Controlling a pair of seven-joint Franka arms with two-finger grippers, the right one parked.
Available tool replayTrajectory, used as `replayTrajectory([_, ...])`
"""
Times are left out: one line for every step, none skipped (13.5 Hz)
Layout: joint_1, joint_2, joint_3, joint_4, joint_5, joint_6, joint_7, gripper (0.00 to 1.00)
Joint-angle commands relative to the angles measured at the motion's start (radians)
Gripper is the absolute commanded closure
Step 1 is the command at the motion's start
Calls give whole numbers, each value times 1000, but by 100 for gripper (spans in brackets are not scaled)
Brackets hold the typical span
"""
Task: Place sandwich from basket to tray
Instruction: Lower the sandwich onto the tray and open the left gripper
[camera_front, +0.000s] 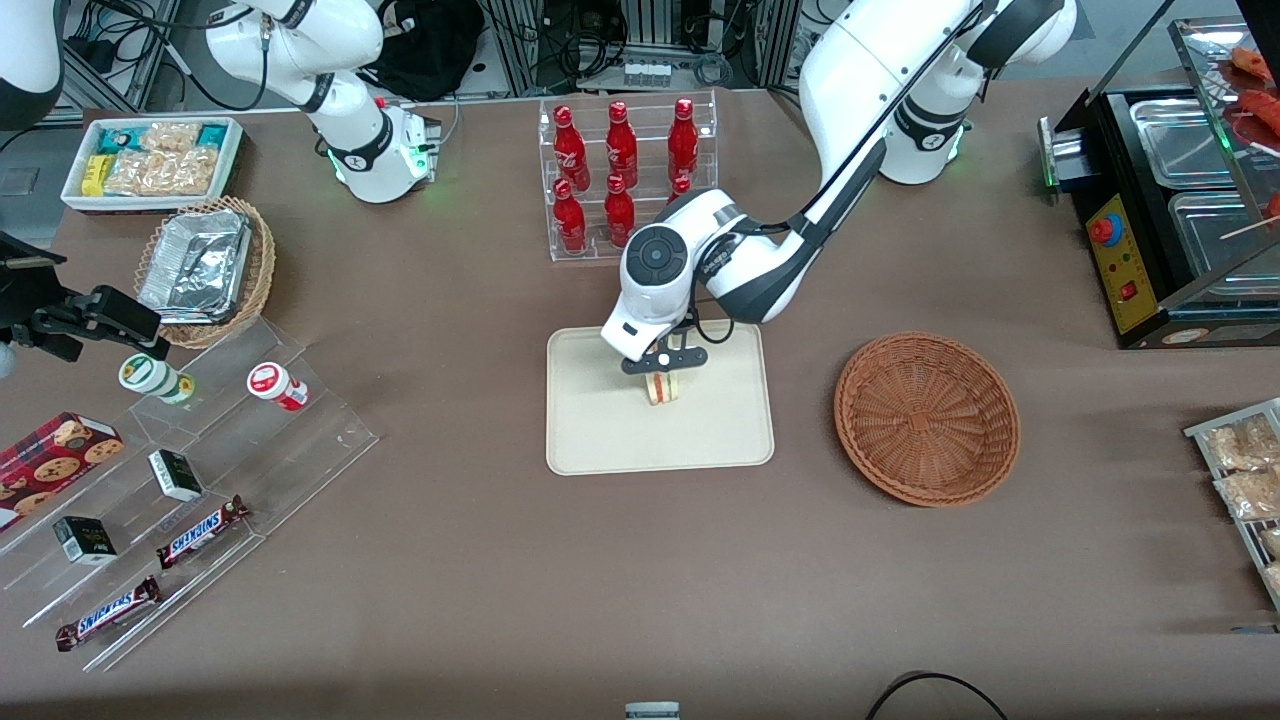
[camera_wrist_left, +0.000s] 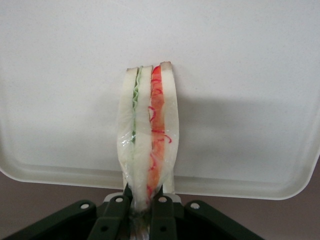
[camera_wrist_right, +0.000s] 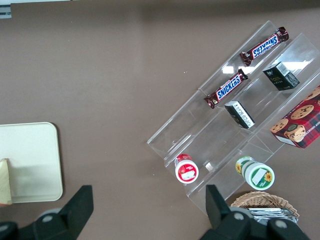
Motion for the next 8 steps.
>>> replayTrajectory([-2, -3, 5, 9, 49, 11, -6, 86])
replayTrajectory([-1, 0, 7, 9, 59, 29, -8, 86])
replayTrajectory([-1, 1, 7, 5, 60, 49, -9, 86])
replayTrajectory([-1, 4, 7, 3, 62, 54, -9, 86])
replayTrajectory([-1, 6, 7, 5, 60, 55, -11, 86])
replayTrajectory([-1, 8, 7, 5, 60, 55, -12, 86])
replayTrajectory([-1, 9, 7, 6, 62, 55, -11, 86])
replayTrajectory([-1, 17, 7, 6, 62, 55, -11, 86])
